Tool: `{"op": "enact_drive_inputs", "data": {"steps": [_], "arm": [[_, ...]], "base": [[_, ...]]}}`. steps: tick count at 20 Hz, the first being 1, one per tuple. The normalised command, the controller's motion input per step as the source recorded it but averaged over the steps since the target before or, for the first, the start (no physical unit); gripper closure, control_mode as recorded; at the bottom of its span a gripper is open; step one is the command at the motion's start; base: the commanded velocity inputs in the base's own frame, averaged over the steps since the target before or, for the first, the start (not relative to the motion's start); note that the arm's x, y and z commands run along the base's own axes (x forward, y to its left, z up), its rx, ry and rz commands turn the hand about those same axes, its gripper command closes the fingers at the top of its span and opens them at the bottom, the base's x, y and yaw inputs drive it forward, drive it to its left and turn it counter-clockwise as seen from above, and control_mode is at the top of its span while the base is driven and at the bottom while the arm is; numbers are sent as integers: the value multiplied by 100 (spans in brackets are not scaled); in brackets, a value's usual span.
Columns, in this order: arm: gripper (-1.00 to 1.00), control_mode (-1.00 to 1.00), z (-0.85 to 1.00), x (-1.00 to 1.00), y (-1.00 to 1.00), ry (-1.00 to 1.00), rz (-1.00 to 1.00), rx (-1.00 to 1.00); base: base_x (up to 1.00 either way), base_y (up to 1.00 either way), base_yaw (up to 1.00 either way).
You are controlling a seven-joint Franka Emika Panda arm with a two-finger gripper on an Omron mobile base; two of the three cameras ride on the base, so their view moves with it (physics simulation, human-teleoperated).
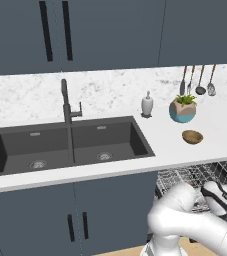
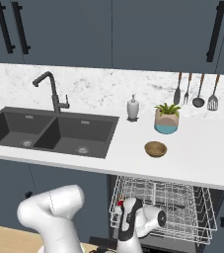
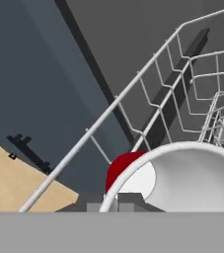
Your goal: Pick up the cup and bowl from the counter, place them in the dishwasher, and close the dishwasher door.
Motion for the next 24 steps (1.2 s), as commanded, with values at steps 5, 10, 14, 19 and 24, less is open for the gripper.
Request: {"op": "enact_drive_inputs", "data": {"steps": [5, 10, 14, 19, 24], "arm": [[100, -100, -85, 0, -12, 5, 3, -2], [-100, -100, -37, -45, -24, 32, 0, -3], [-100, -100, -55, -100, -74, 22, 0, -1], [-100, -100, 2, -81, -29, -15, 0, 1], [-100, -100, 87, -68, -12, -23, 0, 0]], "base": [[0, 0, 0], [0, 0, 0], [0, 0, 0], [0, 0, 0], [0, 0, 0]]}}
